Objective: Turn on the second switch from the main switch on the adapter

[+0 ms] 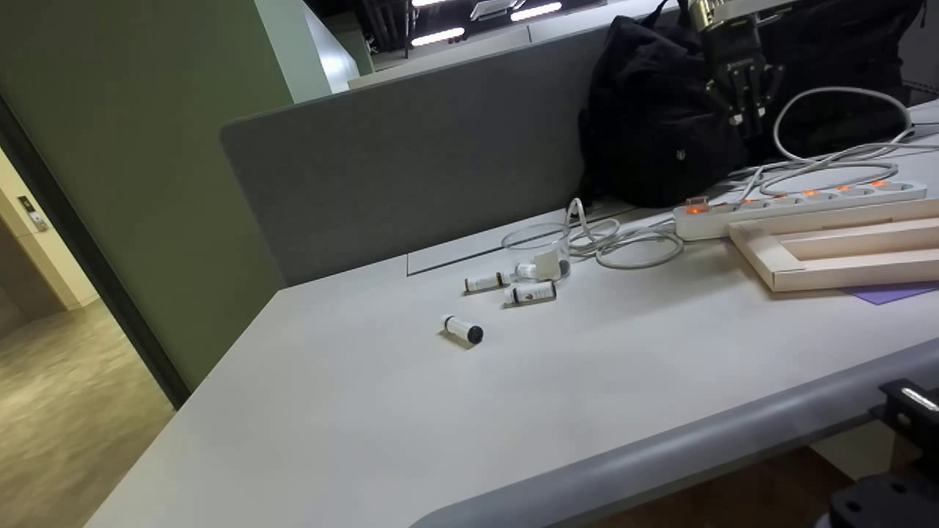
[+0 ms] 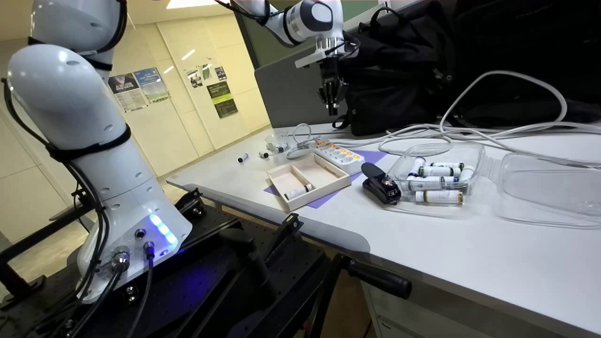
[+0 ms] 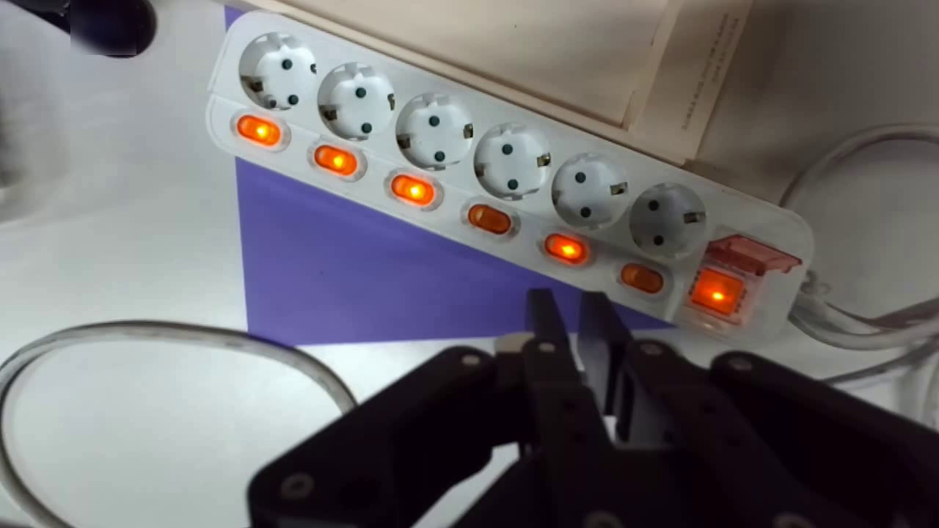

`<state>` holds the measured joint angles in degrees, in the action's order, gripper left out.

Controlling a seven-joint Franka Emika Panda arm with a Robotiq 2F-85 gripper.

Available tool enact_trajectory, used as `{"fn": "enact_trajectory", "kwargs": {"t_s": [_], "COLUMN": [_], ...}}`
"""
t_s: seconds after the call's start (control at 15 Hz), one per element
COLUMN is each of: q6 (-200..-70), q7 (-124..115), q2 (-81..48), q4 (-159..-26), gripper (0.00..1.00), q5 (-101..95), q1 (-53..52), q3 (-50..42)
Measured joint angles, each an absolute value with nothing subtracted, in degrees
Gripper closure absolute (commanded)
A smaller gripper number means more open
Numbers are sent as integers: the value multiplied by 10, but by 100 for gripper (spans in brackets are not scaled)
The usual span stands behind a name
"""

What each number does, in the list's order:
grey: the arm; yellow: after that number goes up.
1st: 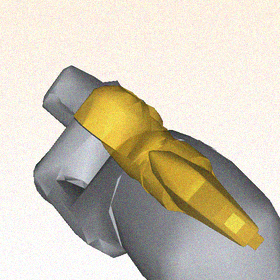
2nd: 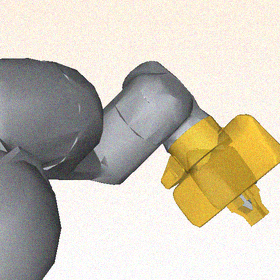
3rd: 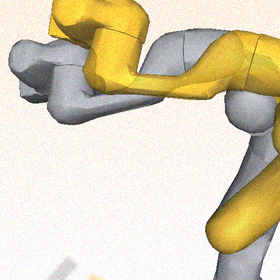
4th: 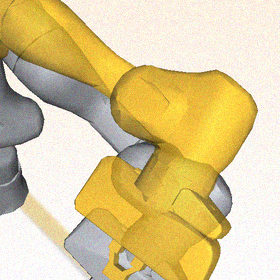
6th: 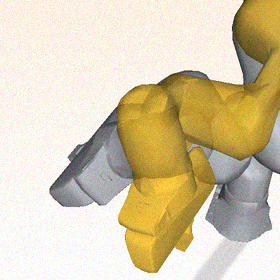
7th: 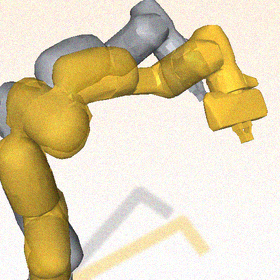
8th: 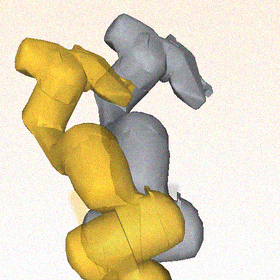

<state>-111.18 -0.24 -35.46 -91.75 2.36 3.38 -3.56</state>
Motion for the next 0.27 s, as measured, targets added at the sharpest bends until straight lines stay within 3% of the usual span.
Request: {"fn": "enact_trajectory", "kwargs": {"t_s": [0.07, 0.13, 0.27], "q6": [-1110, -1107, -1106], "q7": [6, 16, 18], "q2": [-343, -333, -328], "q4": [-917, -918, -918], "gripper": [46, 63, 51], "q5": [23, 21, 21], "q1": [34, 34, 34], "q3": [-35, -34, -34]}}
